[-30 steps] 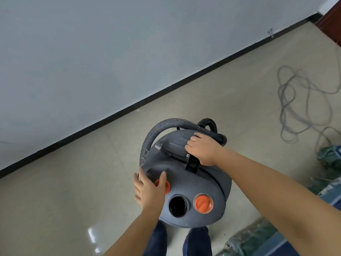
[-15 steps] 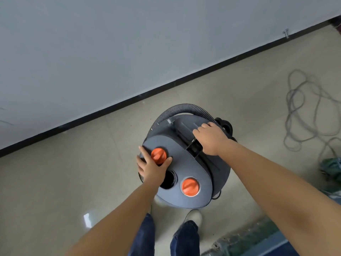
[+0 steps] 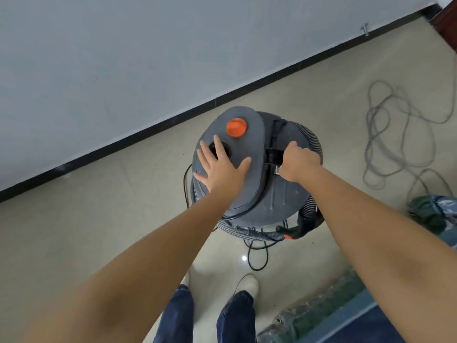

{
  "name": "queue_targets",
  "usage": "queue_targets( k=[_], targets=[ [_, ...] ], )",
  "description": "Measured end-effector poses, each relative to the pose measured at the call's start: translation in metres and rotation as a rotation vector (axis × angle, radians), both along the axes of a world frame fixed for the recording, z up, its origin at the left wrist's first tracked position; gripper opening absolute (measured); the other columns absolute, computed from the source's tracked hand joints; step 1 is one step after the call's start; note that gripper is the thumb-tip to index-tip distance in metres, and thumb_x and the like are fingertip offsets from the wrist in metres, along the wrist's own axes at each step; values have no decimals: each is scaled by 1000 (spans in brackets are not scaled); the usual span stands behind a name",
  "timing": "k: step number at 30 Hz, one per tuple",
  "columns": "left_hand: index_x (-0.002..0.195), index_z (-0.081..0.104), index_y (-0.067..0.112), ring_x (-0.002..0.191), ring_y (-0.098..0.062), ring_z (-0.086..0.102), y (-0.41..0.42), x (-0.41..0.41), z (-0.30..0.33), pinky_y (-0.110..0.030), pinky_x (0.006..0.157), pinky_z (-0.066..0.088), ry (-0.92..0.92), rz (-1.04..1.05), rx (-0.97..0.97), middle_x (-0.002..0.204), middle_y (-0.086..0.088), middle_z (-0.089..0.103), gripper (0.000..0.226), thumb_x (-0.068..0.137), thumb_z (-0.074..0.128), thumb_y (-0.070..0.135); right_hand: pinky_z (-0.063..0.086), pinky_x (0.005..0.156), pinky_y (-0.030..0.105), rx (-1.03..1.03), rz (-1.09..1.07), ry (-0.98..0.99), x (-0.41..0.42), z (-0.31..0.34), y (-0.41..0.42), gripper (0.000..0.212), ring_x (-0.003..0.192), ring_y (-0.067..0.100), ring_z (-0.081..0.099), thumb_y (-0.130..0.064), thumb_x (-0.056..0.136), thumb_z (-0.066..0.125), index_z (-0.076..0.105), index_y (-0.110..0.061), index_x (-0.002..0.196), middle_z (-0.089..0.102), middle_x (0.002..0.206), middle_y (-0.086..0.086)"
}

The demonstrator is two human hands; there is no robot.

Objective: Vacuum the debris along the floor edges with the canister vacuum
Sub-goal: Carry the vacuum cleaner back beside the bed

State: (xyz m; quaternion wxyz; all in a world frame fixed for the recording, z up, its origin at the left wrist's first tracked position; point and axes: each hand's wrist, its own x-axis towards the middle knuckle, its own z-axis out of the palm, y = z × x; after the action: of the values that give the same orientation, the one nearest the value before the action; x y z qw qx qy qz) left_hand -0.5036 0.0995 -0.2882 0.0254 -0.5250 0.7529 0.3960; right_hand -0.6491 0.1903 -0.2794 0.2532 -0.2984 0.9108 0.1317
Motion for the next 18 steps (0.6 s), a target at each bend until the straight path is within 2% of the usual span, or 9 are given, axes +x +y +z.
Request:
queue_targets(
  k=[3, 5, 7, 10, 14, 18],
  targets=[
    [152, -12, 32, 147, -27, -18, 45, 19, -10, -64, 113, 6, -71, -175, 15, 160, -5, -20, 110, 78, 63, 64, 37, 76, 35, -1, -92, 19, -20, -1, 2, 51, 114, 35, 54, -31, 89, 61, 37, -1, 124, 57, 123, 18],
    [152, -13, 33, 146, -29, -21, 45, 5, -18, -66, 112, 10, -55, -237, 40, 160, -6, -22, 112, 78, 67, 60, 37, 74, 34, 4, -124, 31, -33, -2, 6, 55, 111, 34, 57, -34, 89, 61, 36, -1, 125, 58, 121, 17],
    [152, -10, 35, 145, -29, -24, 30, -23, -20, -70, 110, 13, -13, -275, 80, 159, -6, -25, 107, 81, 68, 54, 37, 72, 33, -6, -132, 39, -45, -2, 13, 58, 107, 33, 59, -39, 89, 60, 37, -1, 125, 61, 117, 15],
    [153, -5, 34, 145, -30, -23, 14, -57, -22, -70, 110, 15, -65, -412, 21, 158, -9, -25, 98, 85, 65, 50, 38, 69, 33, -34, -152, 33, -64, 0, 27, 57, 100, 32, 61, -45, 89, 58, 40, -2, 121, 63, 110, 14],
    [151, 4, 36, 146, -30, -22, 4, -95, -29, -70, 111, 13, -61, -567, -27, 159, -6, -23, 91, 85, 65, 49, 40, 64, 33, -103, -225, -24, -89, -4, 55, 46, 79, 29, 53, -51, 88, 55, 41, -9, 103, 62, 100, 12],
    [151, 5, 37, 145, -28, -24, -3, -141, -30, -69, 111, 13, -57, -711, -22, 159, -4, -22, 91, 84, 66, 49, 40, 65, 34, -154, -336, -40, -110, -7, 76, 43, 81, 29, 54, -49, 88, 55, 39, -11, 99, 61, 100, 11]
  ],
)
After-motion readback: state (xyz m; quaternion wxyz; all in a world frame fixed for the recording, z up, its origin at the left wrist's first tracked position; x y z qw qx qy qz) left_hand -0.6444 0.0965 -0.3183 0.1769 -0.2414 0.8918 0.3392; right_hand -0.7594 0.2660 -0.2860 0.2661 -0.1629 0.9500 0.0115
